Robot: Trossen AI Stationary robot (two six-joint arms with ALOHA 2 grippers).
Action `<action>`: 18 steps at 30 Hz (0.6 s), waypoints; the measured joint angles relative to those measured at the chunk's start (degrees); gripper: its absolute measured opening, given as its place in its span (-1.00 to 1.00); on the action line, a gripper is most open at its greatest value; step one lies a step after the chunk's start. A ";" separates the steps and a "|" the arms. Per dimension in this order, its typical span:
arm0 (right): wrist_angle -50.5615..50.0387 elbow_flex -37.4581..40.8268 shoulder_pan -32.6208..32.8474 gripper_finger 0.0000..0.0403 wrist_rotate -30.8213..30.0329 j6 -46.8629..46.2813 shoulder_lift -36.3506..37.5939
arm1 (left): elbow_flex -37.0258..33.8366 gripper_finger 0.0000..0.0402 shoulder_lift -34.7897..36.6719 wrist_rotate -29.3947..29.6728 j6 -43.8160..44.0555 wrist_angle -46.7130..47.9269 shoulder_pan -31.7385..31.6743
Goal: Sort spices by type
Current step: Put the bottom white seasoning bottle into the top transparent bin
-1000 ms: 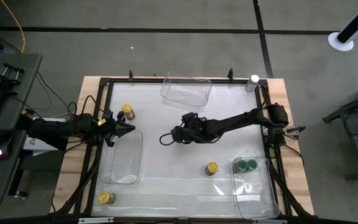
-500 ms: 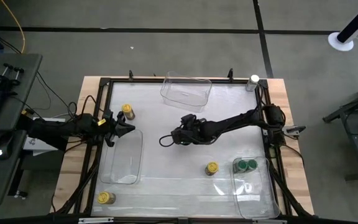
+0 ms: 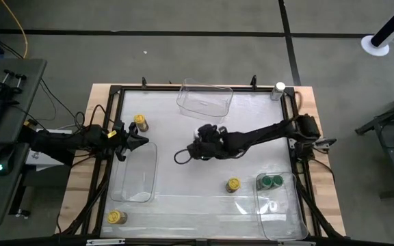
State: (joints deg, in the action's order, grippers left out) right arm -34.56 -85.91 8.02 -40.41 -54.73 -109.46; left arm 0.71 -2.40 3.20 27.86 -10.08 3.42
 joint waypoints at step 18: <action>-16.74 -4.69 -21.30 -0.03 -8.65 -1.88 1.24 | 0.01 -1.00 0.00 0.01 0.00 0.01 0.00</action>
State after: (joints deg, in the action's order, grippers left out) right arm -51.30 -90.59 -13.28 -49.06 -56.61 -108.22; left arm 0.72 -2.41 3.21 27.86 -10.07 3.42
